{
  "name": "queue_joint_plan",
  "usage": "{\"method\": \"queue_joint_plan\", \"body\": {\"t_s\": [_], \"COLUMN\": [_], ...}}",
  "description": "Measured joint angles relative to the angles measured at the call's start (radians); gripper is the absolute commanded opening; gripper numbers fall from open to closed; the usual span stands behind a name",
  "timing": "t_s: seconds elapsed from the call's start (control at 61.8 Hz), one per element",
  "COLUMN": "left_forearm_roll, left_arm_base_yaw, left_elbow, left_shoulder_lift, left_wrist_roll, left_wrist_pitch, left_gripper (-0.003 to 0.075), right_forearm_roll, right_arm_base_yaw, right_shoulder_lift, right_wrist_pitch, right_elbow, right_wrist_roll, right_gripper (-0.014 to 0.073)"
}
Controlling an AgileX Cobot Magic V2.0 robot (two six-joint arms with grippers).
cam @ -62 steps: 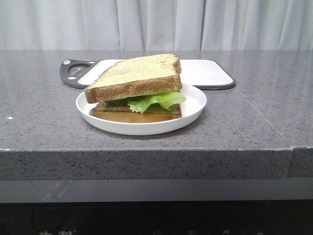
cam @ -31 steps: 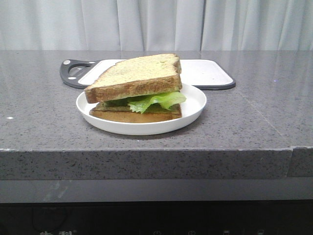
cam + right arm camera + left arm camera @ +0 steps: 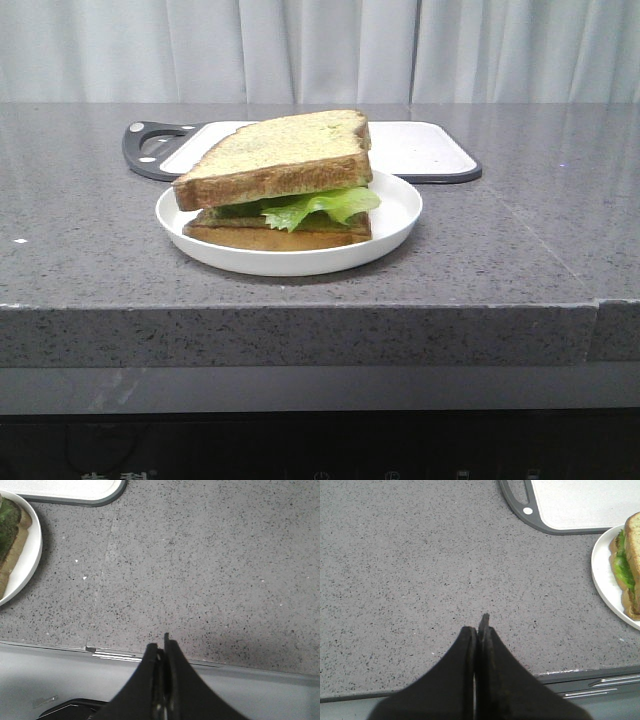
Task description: Left arm grabs bread, right arm adds lettuce
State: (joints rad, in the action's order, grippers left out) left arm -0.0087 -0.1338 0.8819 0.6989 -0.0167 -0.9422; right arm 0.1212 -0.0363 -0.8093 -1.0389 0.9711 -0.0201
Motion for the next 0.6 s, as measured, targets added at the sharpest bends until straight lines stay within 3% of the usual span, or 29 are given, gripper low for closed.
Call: {"method": "queue_joint_plan", "body": {"t_s": [0.259, 0.599], "left_forearm_roll": [0.009, -0.049], "left_arm_base_yaw": [0.005, 0.099], "left_elbow": [-0.058, -0.493], "left_shoulder_lift": [-0.036, -0.328], "left_wrist_roll": [0.0, 0.0], "left_wrist_pitch": [0.062, 0.479], "left_gripper": [-0.002, -0.002], "right_forearm_roll": [0.0, 0.0], "right_arm_base_yaw": [0.0, 0.0], "right_shoulder_lift": [0.0, 0.0], "right_wrist_pitch": [-0.002, -0.002], "right_elbow": [0.0, 0.0], "right_wrist_roll": [0.0, 0.0], "right_gripper": [-0.0067, -0.0067]}}
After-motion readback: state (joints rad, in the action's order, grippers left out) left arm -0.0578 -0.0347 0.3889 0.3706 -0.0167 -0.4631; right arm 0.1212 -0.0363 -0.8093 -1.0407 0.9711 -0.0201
